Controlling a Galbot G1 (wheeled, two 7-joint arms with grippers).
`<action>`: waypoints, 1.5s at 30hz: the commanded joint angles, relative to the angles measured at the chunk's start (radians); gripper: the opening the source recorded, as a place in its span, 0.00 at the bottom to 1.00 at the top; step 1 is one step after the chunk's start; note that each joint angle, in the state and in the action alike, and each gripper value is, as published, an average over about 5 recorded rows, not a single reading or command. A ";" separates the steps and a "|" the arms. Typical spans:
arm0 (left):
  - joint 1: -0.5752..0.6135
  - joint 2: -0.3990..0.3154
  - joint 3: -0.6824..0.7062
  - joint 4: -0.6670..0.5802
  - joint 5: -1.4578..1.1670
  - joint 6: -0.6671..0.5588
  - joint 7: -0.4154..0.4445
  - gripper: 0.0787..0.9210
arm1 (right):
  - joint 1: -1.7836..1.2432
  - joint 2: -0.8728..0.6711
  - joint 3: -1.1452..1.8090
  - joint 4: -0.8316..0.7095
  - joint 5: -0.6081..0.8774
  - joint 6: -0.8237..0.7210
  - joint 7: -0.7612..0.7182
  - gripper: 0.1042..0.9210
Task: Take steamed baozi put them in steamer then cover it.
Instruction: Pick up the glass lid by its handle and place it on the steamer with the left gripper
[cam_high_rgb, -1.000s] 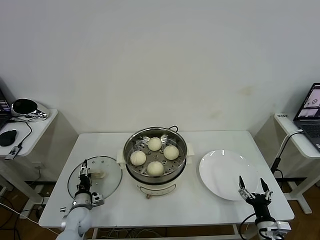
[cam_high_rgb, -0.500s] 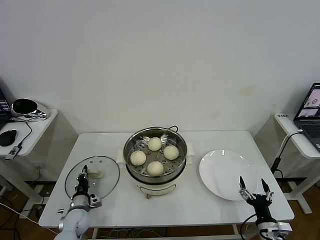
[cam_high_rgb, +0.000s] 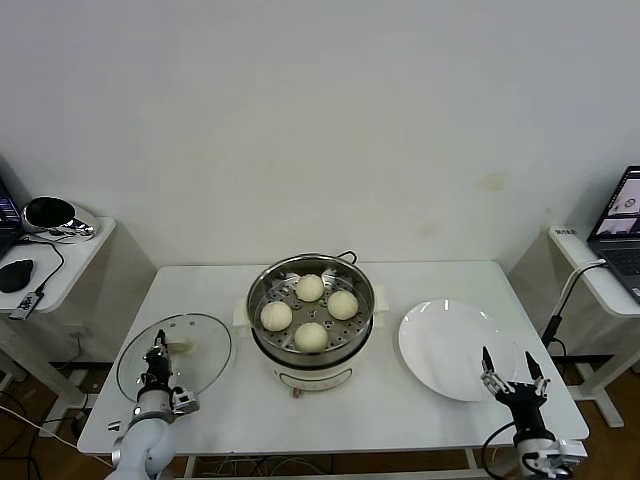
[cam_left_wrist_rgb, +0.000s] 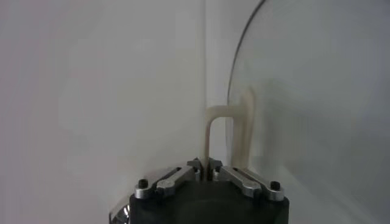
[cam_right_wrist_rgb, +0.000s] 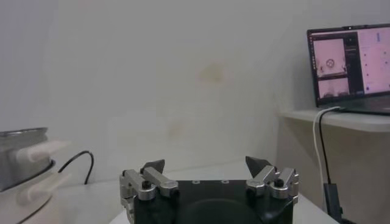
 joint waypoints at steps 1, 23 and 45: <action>0.114 -0.016 -0.045 -0.370 -0.071 0.215 0.077 0.07 | 0.014 -0.005 0.004 0.033 0.038 -0.029 0.006 0.88; 0.023 -0.122 0.146 -0.689 0.251 0.480 0.403 0.07 | 0.013 0.026 0.016 0.087 -0.060 -0.121 0.023 0.88; -0.190 -0.266 0.478 -0.424 0.345 0.481 0.418 0.07 | 0.029 0.092 0.043 0.020 -0.103 -0.099 0.028 0.88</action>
